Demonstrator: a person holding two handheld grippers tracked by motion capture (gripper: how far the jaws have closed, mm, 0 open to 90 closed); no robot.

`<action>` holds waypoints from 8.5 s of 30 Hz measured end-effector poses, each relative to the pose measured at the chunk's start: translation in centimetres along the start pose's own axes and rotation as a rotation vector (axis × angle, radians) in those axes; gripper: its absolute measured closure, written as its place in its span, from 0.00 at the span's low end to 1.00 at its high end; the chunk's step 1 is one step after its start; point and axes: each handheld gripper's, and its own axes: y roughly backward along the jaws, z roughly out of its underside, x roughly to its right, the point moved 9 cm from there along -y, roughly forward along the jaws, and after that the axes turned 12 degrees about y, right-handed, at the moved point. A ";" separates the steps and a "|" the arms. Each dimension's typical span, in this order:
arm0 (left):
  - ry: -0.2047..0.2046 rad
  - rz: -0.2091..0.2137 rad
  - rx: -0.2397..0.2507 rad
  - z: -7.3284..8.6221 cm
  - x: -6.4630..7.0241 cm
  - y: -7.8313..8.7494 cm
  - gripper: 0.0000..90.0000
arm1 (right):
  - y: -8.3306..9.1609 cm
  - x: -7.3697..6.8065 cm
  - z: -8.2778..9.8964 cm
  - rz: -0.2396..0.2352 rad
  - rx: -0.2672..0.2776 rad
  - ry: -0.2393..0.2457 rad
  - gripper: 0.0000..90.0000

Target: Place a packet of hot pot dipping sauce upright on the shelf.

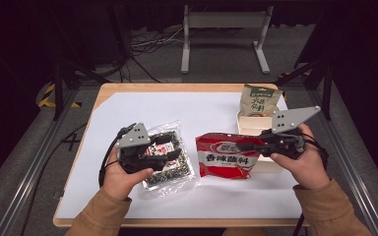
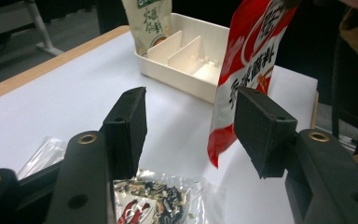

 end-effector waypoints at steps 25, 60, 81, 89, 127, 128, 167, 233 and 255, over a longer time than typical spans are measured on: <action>0.033 -0.147 -0.027 3.1 -5.8 2.5 0.42 | 3.2 3.7 -2.9 0.101 0.003 0.045 0.98; 0.179 -0.278 0.003 7.0 -12.0 4.8 0.39 | 7.4 12.4 0.4 0.275 0.047 0.039 0.98; 0.210 -0.310 0.001 8.1 -13.7 5.5 0.40 | 7.6 15.9 2.4 0.283 0.051 0.045 0.98; 0.212 -0.307 0.003 8.1 -13.7 5.5 0.40 | 7.4 16.9 3.6 0.291 0.030 0.033 0.98; 0.215 -0.304 0.001 8.3 -13.7 5.4 0.40 | 3.5 17.5 6.6 0.245 0.003 0.025 0.98; 0.215 -0.304 0.001 8.3 -13.7 5.4 0.40 | 3.5 17.4 6.7 0.247 0.005 0.023 0.98; 0.217 -0.303 -0.019 8.7 -13.7 4.9 0.40 | 5.6 16.7 14.0 0.349 -0.140 -0.168 0.71; 0.225 -0.295 -0.023 8.8 -13.6 4.7 0.39 | 2.9 16.1 18.0 0.404 -0.388 -0.286 0.96; 0.226 -0.289 -0.026 8.9 -13.6 4.5 0.39 | 5.8 17.6 16.5 0.601 -0.215 -0.333 0.55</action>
